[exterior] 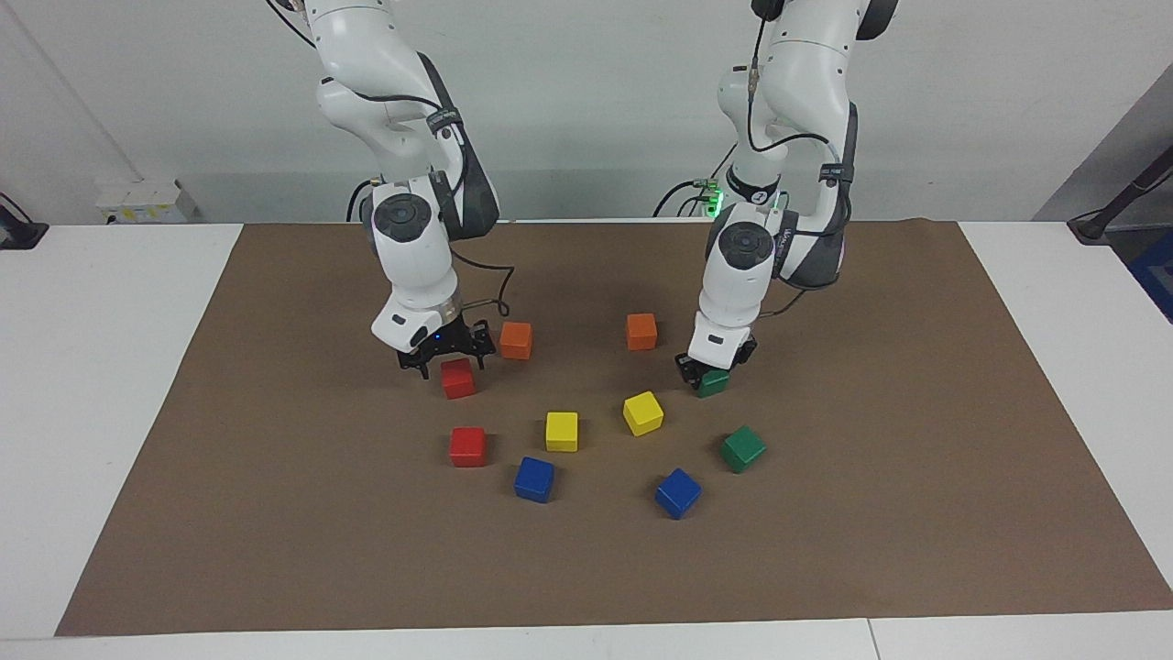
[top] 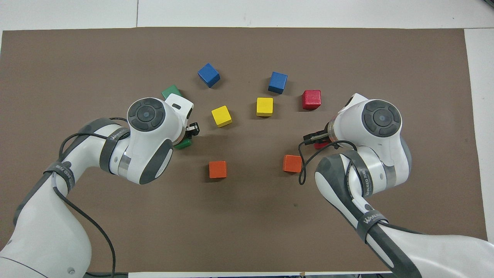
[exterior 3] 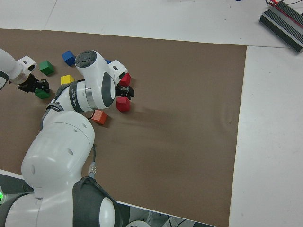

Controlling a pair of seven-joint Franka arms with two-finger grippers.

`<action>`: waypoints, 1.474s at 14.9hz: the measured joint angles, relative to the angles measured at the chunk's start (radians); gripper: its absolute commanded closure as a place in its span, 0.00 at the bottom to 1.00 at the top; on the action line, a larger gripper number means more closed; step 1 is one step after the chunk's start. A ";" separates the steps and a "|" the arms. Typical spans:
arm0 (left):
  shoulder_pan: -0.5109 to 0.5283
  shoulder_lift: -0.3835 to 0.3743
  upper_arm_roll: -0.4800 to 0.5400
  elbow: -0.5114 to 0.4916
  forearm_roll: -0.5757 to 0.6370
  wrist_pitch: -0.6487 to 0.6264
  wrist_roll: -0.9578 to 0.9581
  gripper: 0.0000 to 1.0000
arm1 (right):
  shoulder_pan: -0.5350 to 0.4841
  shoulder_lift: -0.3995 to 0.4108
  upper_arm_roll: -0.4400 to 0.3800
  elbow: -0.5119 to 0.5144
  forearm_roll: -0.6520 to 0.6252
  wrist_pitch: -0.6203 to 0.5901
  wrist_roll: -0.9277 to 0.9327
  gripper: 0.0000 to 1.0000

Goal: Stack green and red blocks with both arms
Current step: 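Carry the green block outward with the left gripper while the right gripper grasps red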

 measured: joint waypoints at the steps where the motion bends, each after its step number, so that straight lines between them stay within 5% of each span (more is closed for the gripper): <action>1: 0.036 -0.013 0.002 0.016 0.001 -0.034 0.066 1.00 | 0.000 0.001 0.000 -0.007 0.000 0.000 0.000 0.00; 8: 0.334 -0.039 0.010 0.031 -0.003 -0.032 0.519 1.00 | -0.003 0.016 -0.005 -0.026 0.000 0.003 0.000 0.00; 15: 0.432 0.043 0.009 0.079 -0.017 0.038 0.634 1.00 | -0.011 0.050 -0.009 -0.020 0.000 0.052 0.000 0.00; 16: 0.432 0.053 0.008 0.081 -0.017 0.041 0.638 1.00 | -0.011 0.050 -0.009 -0.019 0.000 0.052 0.000 0.08; 17: 0.432 0.057 0.007 0.082 -0.017 0.043 0.650 1.00 | -0.011 0.050 -0.009 -0.018 0.000 0.052 0.000 0.28; 19: 0.432 0.061 0.006 0.081 -0.017 0.044 0.667 1.00 | -0.011 0.050 -0.008 -0.018 0.000 0.052 0.000 0.90; 20: 0.433 0.062 0.006 0.077 -0.017 0.048 0.669 1.00 | -0.011 0.050 -0.008 -0.018 0.000 0.052 0.002 1.00; 22: 0.437 0.065 0.007 0.069 -0.044 0.060 0.670 1.00 | -0.008 0.050 -0.007 -0.018 0.000 0.052 0.021 1.00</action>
